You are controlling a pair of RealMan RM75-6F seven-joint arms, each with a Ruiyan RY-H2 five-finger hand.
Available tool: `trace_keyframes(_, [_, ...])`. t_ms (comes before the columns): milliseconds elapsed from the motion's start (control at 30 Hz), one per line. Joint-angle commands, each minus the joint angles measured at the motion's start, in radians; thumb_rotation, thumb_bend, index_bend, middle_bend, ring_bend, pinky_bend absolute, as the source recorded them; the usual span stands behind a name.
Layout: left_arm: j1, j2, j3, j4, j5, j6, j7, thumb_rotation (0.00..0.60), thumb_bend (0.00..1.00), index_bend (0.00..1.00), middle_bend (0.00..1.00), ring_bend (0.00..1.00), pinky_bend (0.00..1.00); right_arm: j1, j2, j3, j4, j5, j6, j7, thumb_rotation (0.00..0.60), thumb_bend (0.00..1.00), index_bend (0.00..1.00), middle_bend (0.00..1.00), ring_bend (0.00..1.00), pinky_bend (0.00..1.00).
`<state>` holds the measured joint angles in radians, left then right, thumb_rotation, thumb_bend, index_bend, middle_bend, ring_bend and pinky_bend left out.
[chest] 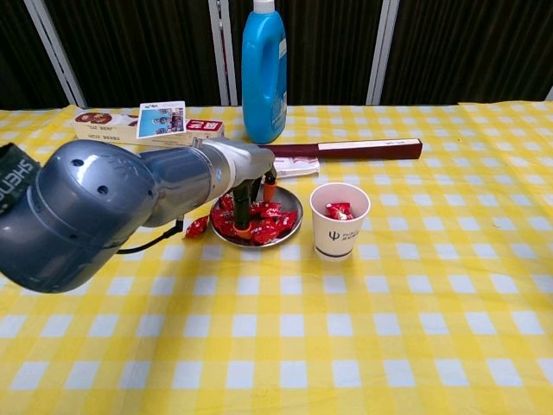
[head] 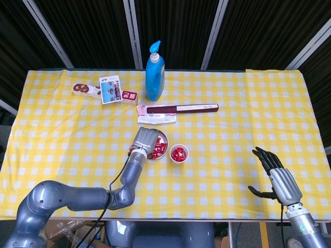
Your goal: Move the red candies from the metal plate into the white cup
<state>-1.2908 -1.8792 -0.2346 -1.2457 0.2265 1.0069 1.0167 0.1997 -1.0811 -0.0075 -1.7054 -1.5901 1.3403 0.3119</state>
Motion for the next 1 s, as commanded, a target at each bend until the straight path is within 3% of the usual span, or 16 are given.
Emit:
trace_keyframes(33, [0.0,-0.017,-0.002,0.025,0.013,-0.009,0.001,0.6,0.17,0.36,0.38,0.87,0.92,0.0,0.0,0.0,0.0,0.0,-0.001,0.001,0.6,0.28,0.0,0.0,0.0,0.0])
trace_keyframes(167, [0.007,-0.03,-0.001,0.044,0.021,-0.017,0.0,0.6,0.21,0.38,0.42,0.87,0.92,0.0,0.0,-0.001,0.0,-0.002,0.0,0.001,0.6,0.28,0.0,0.0,0.0,0.0])
trace_keyframes(433, [0.022,-0.045,0.007,0.056,0.055,-0.021,0.002,0.6,0.39,0.53,0.61,0.87,0.92,0.0,0.0,-0.001,0.0,-0.002,0.001,-0.002,0.6,0.28,0.0,0.0,0.0,0.0])
trace_keyframes(567, [0.032,-0.047,0.006,0.052,0.077,-0.013,-0.005,0.6,0.42,0.56,0.66,0.87,0.92,-0.001,-0.001,-0.001,-0.001,-0.001,0.002,-0.005,0.6,0.28,0.0,0.0,0.0,0.0])
trace_keyframes(1000, [0.057,-0.011,-0.014,0.003,0.118,0.019,-0.01,0.6,0.43,0.57,0.69,0.87,0.93,-0.002,-0.002,0.0,-0.001,-0.002,0.005,-0.009,0.6,0.28,0.0,0.0,0.0,0.0])
